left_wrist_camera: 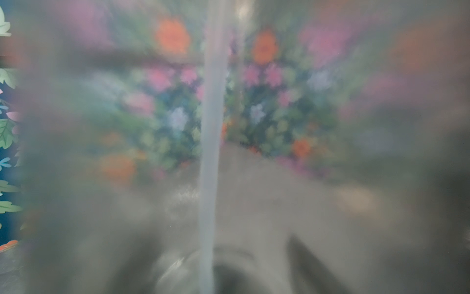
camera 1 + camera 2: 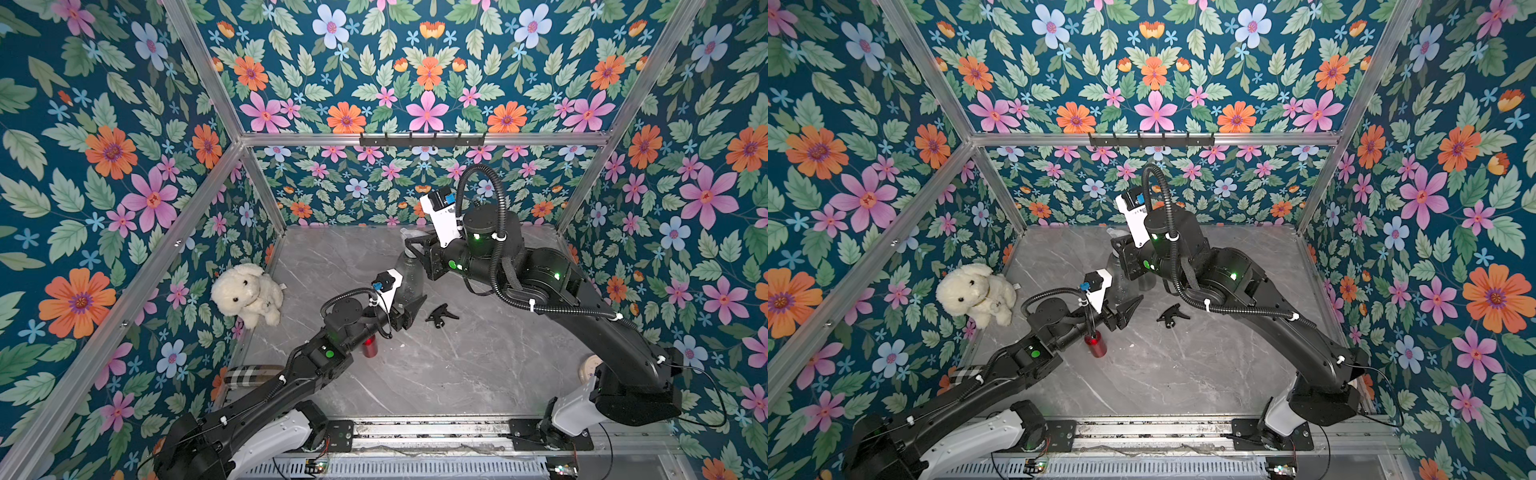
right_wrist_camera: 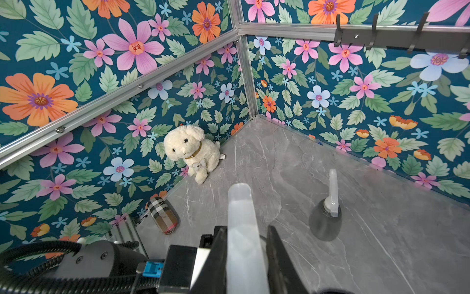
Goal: Attach spray nozzles to spray bottles
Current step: Screw the spray nozzle on the spray bottle.
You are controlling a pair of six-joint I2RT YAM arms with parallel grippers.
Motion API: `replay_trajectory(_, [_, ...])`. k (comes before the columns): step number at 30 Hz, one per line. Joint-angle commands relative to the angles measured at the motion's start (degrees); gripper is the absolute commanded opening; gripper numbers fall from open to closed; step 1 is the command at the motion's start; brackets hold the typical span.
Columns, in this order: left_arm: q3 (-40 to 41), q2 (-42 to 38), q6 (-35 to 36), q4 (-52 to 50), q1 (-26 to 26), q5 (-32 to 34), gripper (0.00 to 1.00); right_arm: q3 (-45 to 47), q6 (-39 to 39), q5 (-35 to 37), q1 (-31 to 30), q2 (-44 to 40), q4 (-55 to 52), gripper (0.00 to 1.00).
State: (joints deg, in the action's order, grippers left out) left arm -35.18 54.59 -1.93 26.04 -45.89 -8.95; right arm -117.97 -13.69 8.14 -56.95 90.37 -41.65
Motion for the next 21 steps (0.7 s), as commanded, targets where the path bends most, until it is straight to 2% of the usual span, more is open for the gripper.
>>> replay_trajectory(1, [-0.9,-0.5,3.6,9.6,-0.3,-2.3,0.0,0.2,-2.3,-4.6,-0.6,1.0,-6.9,0.29])
replay_trajectory(9, [-0.3,-0.8,2.4,8.0,-0.3,-2.1,0.0,-4.7,2.3,-1.5,-0.5,0.3,-6.6,0.53])
replay_trajectory(21, [-0.2,-0.2,1.9,8.1,-0.3,-3.1,0.0,-8.7,7.5,-1.5,-0.6,-0.9,-4.9,0.67])
